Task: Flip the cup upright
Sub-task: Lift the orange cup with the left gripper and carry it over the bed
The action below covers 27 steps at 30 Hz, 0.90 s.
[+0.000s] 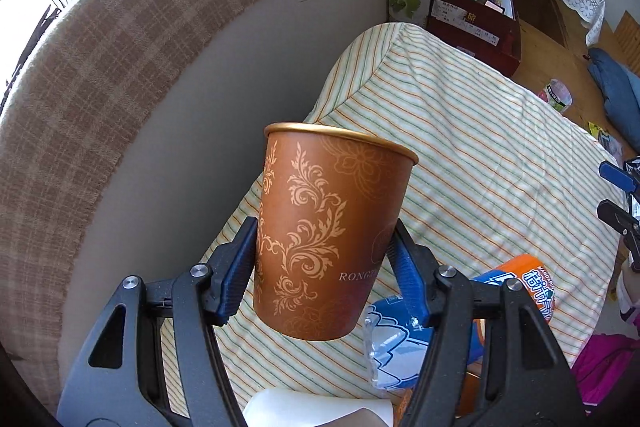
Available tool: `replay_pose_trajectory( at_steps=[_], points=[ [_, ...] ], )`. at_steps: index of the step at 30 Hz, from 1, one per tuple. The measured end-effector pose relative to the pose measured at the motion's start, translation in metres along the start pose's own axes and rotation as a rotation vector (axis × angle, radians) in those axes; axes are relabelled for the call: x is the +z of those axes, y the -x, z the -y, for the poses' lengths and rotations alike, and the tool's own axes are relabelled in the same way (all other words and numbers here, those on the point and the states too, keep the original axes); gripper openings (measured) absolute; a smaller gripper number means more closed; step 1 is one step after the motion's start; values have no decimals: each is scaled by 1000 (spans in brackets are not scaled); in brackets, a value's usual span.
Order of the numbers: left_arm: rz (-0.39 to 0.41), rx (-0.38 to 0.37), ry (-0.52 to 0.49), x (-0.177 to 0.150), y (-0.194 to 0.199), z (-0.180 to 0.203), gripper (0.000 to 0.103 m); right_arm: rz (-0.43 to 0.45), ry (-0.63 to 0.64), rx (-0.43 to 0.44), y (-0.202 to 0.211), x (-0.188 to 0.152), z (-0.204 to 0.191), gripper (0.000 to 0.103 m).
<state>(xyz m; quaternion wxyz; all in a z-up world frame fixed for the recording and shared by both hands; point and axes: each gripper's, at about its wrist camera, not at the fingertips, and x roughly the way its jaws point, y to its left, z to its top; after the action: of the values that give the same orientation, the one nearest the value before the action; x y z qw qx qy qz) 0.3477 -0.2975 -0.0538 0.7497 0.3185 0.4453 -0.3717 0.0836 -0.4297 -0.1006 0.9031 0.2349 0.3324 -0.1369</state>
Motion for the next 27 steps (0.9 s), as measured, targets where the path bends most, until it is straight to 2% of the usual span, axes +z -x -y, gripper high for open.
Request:
replay_pose_trajectory(
  at_steps=[6,9,18,23,25,27],
  points=[
    [83,36,86,-22,58,2,65,30,22,23,16,2,-6,72],
    [137,52,151,-44,91,3,65,37,30,47,25,0,-12,72],
    [245,115,398,-143,172,8,65,64,84,124,55,-12,-39,72],
    [283,105,578,-207,191,19,65,74,125,163,71,-23,-57,72],
    [302,77,635,-234,191,26,65,68,136,184,75,-28,-64,72],
    [314,84,698,-262,186,34,66,67,151,200,80,-35,-71,72]
  ],
)
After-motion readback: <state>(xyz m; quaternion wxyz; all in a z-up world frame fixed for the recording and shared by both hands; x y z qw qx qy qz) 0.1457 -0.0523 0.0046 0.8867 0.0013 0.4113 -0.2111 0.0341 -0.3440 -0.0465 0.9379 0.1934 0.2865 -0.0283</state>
